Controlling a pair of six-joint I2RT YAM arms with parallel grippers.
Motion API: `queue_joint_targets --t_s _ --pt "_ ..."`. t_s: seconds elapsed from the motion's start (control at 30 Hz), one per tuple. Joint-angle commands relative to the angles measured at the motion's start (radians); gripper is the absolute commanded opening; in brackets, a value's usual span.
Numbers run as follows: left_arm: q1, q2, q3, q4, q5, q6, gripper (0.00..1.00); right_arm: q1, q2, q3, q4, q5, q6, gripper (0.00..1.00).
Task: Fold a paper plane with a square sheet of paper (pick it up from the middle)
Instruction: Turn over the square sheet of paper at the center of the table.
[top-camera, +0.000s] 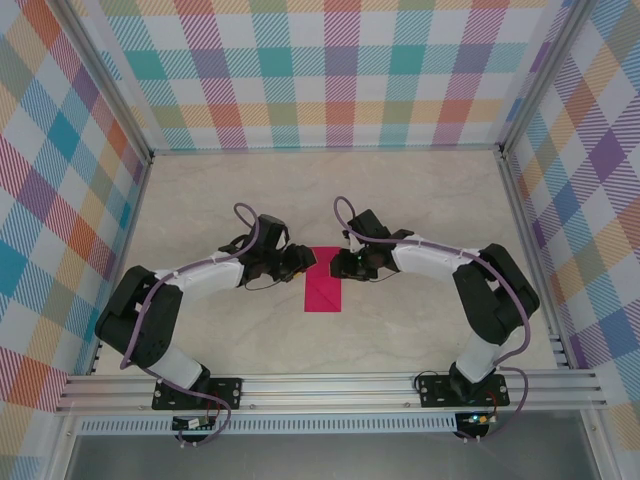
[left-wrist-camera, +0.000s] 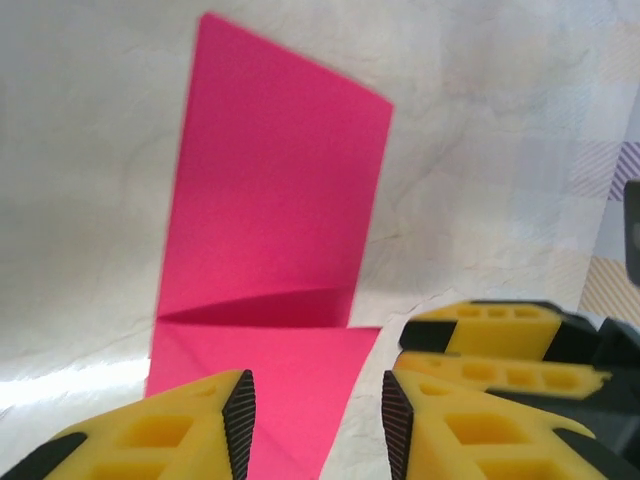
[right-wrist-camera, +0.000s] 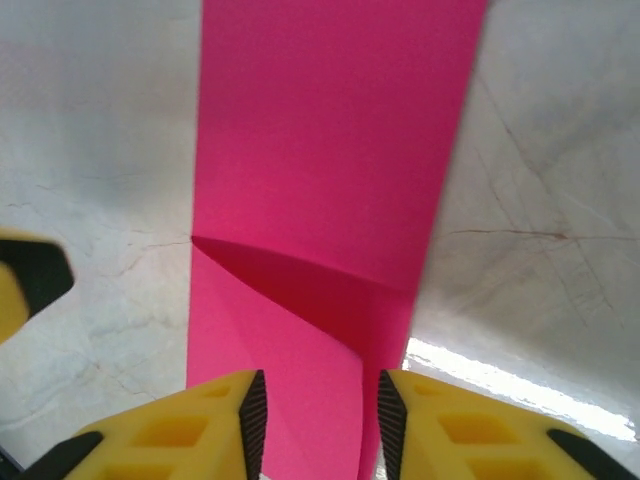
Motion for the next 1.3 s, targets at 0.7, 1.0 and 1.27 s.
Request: queue_joint_targets --t_s 0.7,1.0,1.27 --pt "-0.033 0.094 -0.063 0.144 0.093 -0.086 0.42 -0.059 0.083 -0.012 0.102 -0.163 0.014 0.08" --pt "-0.047 0.144 -0.035 0.159 0.103 -0.090 0.40 -0.062 0.067 -0.028 0.096 -0.150 0.016 0.08" --pt "-0.053 0.178 -0.003 0.178 0.103 -0.096 0.32 -0.061 0.063 -0.034 0.094 -0.149 0.016 0.09"
